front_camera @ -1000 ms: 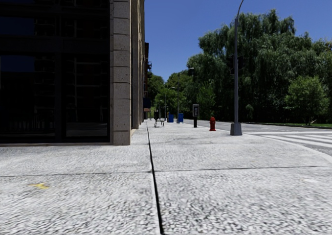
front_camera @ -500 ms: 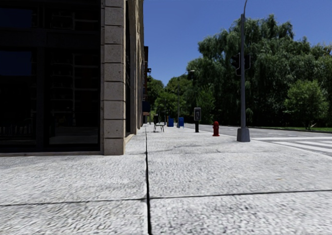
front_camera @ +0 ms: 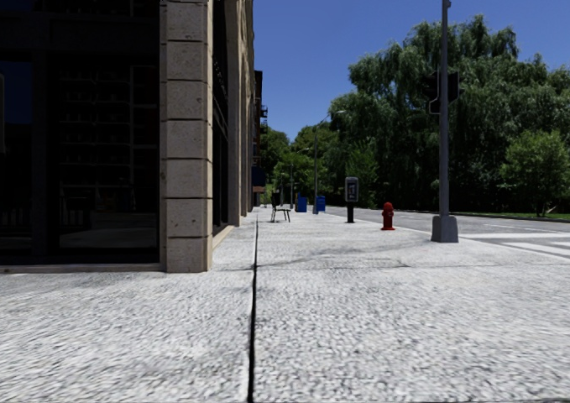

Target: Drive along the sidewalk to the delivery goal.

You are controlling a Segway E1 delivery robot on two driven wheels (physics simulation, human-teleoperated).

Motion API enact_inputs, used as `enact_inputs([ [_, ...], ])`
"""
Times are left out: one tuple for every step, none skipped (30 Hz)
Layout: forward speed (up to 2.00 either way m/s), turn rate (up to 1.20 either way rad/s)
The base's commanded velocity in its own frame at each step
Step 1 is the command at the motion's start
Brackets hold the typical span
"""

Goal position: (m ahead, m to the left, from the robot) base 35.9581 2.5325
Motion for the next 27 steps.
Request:
enact_inputs([
  [1.55,0.00],
  [1.55,0.00],
  [1.55,0.00],
  [1.55,0.00],
  [1.55,0.00],
  [1.55,0.00],
  [1.56,0.00],
  [2.00,0.00],
  [2.00,0.00],
  [2.00,0.00],
  [2.00,0.00],
  [2.00,0.00],
  [2.00,0.00],
  [2.00,0.00],
  [2.00,0.00],
  [2.00,0.00],
  [2.00,0.00],
  [2.00,0.00],
  [2.00,0.00],
  [2.00,0.00],
  [2.00,0.00],
  [2.00,0.00],
  [2.00,0.00],
  [2.00,0.00],
  [2.00,0.00],
  [2.00,0.00],
  [2.00,0.00],
])
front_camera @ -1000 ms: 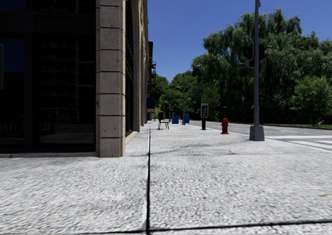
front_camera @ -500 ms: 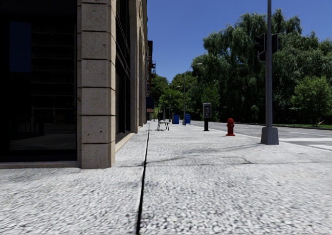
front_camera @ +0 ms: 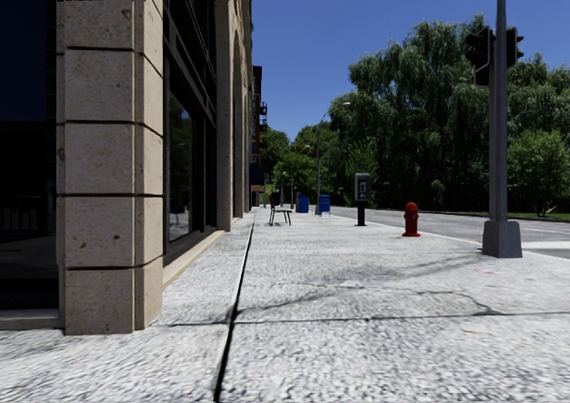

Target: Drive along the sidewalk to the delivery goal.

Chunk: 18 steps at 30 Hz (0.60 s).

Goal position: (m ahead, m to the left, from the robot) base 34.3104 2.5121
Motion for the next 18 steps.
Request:
enact_inputs([
  [2.00,0.00],
  [2.00,0.00],
  [2.00,0.00],
  [2.00,0.00],
  [2.00,0.00],
  [2.00,0.00],
  [2.00,0.00],
  [2.00,0.00],
  [2.00,0.00],
  [2.00,0.00],
  [2.00,0.00],
  [2.00,0.00],
  [2.00,0.00],
  [2.00,0.00],
  [2.00,0.00],
  [2.00,0.00],
  [2.00,0.00],
  [2.00,0.00],
])
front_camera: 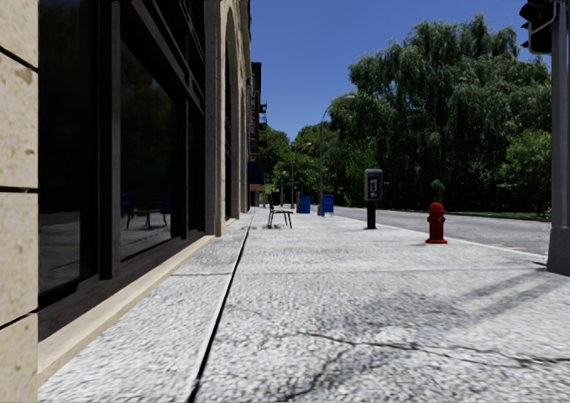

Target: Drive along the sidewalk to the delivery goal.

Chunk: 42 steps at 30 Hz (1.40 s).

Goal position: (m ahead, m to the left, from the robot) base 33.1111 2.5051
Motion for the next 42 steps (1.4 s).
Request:
enact_inputs([
  [2.00,0.00],
  [2.00,0.00],
  [2.00,0.00],
  [2.00,0.00],
  [2.00,0.00],
  [2.00,0.00],
  [2.00,0.00],
  [2.00,0.00],
  [2.00,0.00],
  [2.00,0.00],
  [2.00,0.00],
  [2.00,0.00],
  [2.00,0.00],
  [2.00,0.00],
  [2.00,-0.04],
  [2.00,-0.16],
  [2.00,-0.20],
  [2.00,-0.20],
  [2.00,-0.21],
  [2.00,-0.22],
  [2.00,-0.22],
  [2.00,-0.22],
  [2.00,-0.22],
  [2.00,-0.22],
  [2.00,-0.22],
  [2.00,-0.22],
  [2.00,-0.22],
  [2.00,-0.22],
  [2.00,-0.22],
  [2.00,-0.22],
  [2.00,-0.22],
  [2.00,-0.22],
  [2.00,-0.23],
  [2.00,-0.24],
  [2.00,-0.24],
  [2.00,-0.24],
  [2.00,-0.24],
  [2.00,-0.25],
  [2.00,-0.27],
  [2.00,-0.27],
  [2.00,-0.28],
  [2.00,-0.28],
])
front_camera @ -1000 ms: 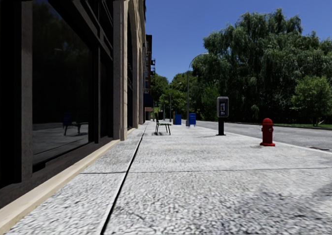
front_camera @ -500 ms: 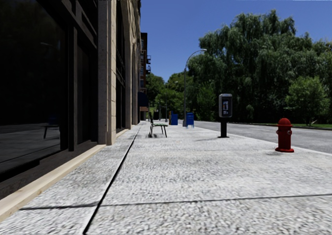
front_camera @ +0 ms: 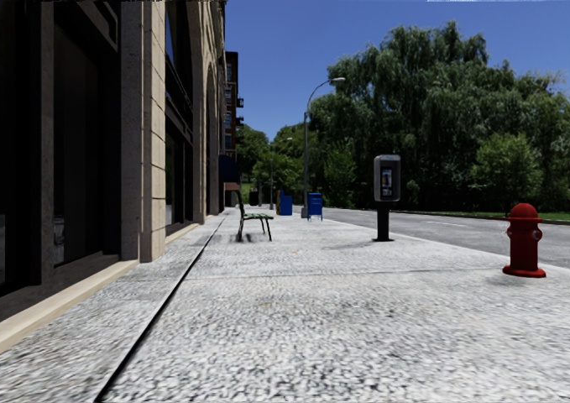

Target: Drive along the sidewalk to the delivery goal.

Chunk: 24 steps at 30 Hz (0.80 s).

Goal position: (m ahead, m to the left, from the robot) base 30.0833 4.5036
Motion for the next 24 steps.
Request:
enact_inputs([
  [2.00,-0.28],
  [2.00,-0.28],
  [2.00,-0.28],
  [2.00,-0.28],
  [2.00,-0.28],
  [2.00,-0.28],
  [2.00,-0.28],
  [2.00,-0.28],
  [2.00,-0.28],
  [2.00,-0.28],
  [2.00,-0.28],
  [2.00,-0.28],
  [2.00,-0.28],
  [2.00,-0.28],
  [2.00,-0.28],
  [2.00,-0.28],
  [2.00,-0.28],
  [2.00,-0.28],
  [2.00,-0.28],
  [2.00,-0.28],
  [2.00,-0.28],
  [2.00,-0.28],
  [2.00,-0.28],
  [2.00,-0.28],
])
